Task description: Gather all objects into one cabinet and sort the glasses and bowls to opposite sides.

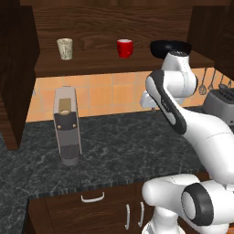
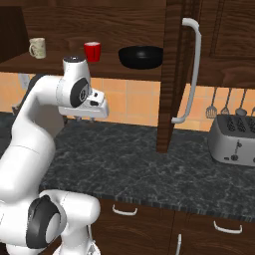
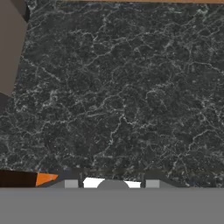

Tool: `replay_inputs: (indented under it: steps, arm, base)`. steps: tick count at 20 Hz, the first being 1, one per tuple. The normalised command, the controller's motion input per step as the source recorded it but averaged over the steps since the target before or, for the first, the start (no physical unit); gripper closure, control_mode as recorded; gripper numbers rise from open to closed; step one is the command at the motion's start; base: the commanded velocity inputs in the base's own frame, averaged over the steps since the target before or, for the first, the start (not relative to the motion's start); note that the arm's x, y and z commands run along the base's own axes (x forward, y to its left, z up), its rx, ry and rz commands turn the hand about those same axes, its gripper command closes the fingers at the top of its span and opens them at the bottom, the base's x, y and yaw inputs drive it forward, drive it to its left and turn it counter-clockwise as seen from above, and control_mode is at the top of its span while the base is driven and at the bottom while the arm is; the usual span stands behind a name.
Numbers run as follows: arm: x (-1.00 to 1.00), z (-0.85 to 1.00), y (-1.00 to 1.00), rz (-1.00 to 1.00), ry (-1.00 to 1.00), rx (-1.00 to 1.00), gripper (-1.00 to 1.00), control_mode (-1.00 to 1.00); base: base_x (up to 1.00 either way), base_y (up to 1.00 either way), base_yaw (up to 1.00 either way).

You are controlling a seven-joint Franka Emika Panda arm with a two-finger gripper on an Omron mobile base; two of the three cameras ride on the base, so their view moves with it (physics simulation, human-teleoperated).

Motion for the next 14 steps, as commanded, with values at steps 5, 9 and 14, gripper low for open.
replay_inputs:
  steps: [5, 9, 14]
  arm:
    - [-0.25, -0.05, 0.02, 0.0, -0.07, -0.02, -1.0, -1.0]
    - [-0.49, 0.06, -0.03, 0.0, -0.33, -0.14, -1.0, -1.0]
    - [-0.7, 0.29, -0.06, 0.0, -0.53, -0.21, -1.0, -1.0]
  base:
    - [0.0, 0.0, 0.0]
    - [0.0, 0.0, 0.0]
    - [0.0, 0.0, 0.0]
